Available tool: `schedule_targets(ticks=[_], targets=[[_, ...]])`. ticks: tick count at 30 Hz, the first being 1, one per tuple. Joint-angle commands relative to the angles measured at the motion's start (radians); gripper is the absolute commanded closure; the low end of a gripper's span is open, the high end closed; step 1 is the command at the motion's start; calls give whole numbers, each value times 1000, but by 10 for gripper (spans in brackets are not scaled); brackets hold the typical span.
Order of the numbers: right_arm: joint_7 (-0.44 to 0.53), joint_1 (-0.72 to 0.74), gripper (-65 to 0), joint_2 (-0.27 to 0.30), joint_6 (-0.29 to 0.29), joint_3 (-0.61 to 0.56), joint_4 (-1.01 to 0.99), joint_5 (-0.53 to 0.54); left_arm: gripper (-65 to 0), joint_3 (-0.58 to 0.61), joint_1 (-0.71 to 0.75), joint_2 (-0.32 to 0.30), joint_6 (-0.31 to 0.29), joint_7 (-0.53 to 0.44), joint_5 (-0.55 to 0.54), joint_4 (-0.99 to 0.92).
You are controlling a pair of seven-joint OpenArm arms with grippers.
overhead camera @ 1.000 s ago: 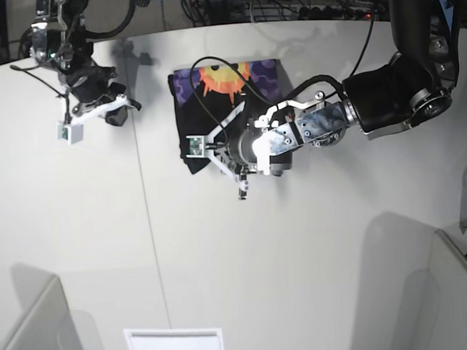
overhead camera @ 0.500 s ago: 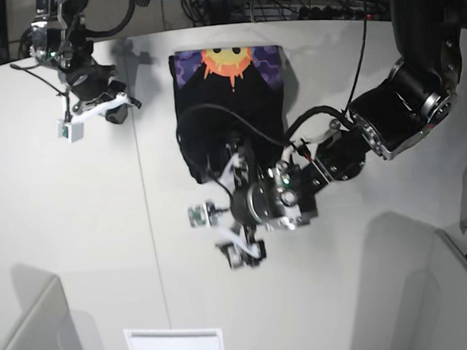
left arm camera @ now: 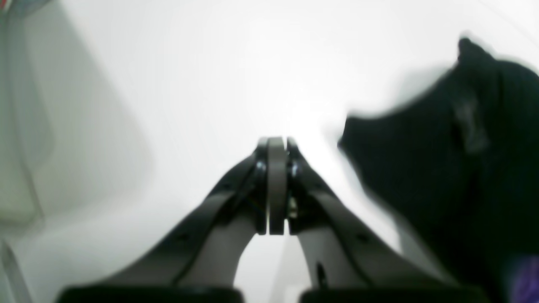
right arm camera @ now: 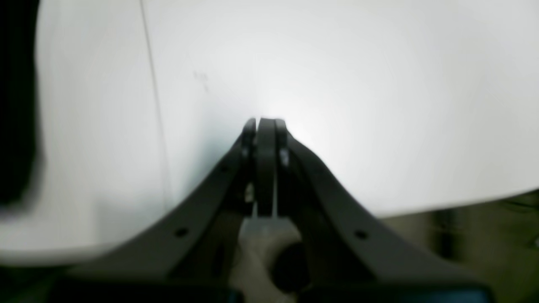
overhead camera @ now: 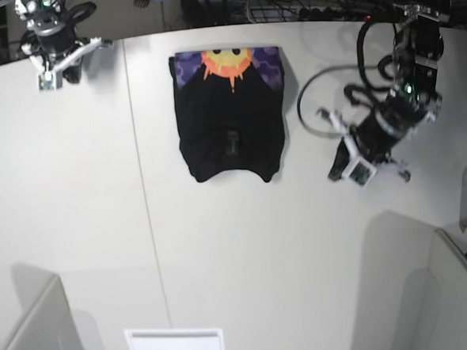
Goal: Fold the T-shirt properly
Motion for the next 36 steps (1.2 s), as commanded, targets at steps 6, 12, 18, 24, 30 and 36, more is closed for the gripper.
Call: schedule_targets(ticks=[6, 12, 18, 24, 30, 36], targets=[[128, -249, 0, 6, 0, -81, 19, -339, 0, -209, 617, -59, -1, -770, 318, -16], [103, -416, 0, 6, 0, -226, 19, -373, 0, -380, 1020, 167, -1, -1203, 475, -222], [-85, -367, 0, 0, -1, -499, -59, -373, 0, -350, 1042, 196, 1, -1443, 705, -787], [-144, -100, 0, -98, -4, -704, -455, -199, 0, -297, 636, 196, 2, -1543, 792, -1580], [43, 222, 0, -271, -4, -803, -1198, 5, 0, -291, 334, 185, 2, -1499, 818, -1974], [610, 477, 0, -397, -4, -818, -1947, 12, 0, -291, 198, 211, 2, -1160, 989, -1974]])
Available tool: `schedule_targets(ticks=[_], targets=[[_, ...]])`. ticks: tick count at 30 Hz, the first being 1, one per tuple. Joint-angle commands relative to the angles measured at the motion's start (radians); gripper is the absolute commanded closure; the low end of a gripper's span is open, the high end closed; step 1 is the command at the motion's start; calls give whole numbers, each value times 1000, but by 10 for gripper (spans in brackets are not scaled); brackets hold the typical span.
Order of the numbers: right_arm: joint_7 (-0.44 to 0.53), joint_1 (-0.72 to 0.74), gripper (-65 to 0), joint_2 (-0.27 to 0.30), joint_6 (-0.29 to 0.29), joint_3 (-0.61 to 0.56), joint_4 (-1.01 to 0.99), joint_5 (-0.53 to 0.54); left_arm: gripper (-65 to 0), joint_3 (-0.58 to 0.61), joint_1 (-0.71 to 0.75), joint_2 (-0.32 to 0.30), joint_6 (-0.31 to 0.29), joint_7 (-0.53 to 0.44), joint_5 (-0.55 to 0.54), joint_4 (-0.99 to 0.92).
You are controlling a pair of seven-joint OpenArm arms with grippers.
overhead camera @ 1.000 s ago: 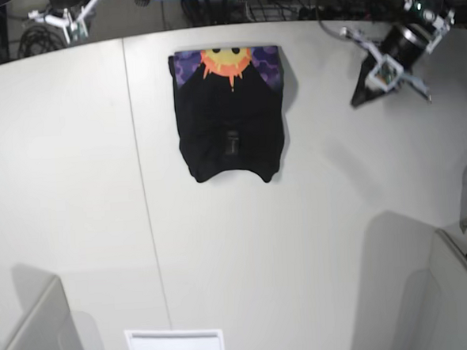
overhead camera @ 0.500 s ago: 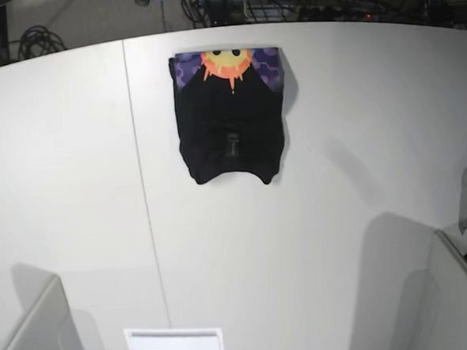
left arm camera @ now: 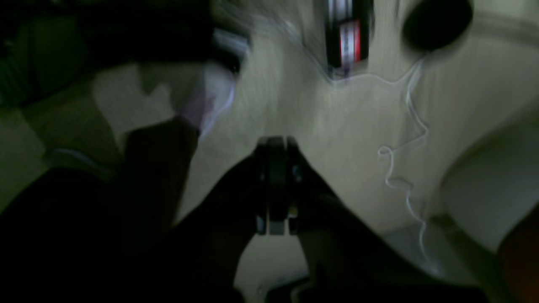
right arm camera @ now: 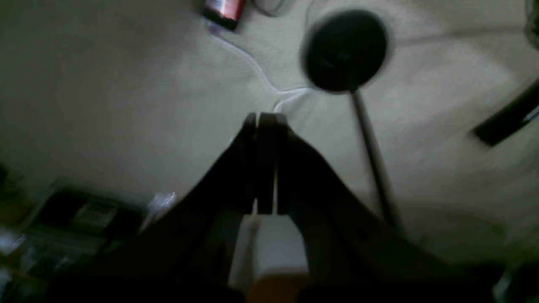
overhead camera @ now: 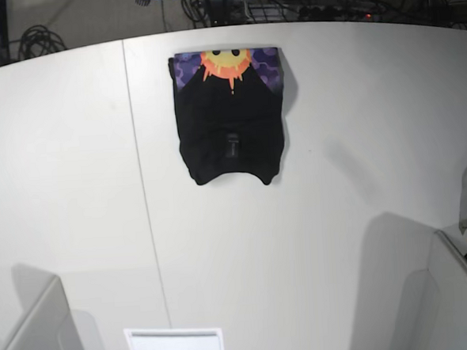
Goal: Fold the T-shirt properly
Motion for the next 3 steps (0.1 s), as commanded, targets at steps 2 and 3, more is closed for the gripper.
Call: schedule_targets(ticks=[2, 3], targets=[[72, 3, 0, 19, -1, -2, -30, 3, 0, -10, -8, 19, -7, -3, 52, -4], [73, 5, 0, 38, -1, -2, -20, 3, 0, -10, -9, 25, -7, -3, 60, -1]])
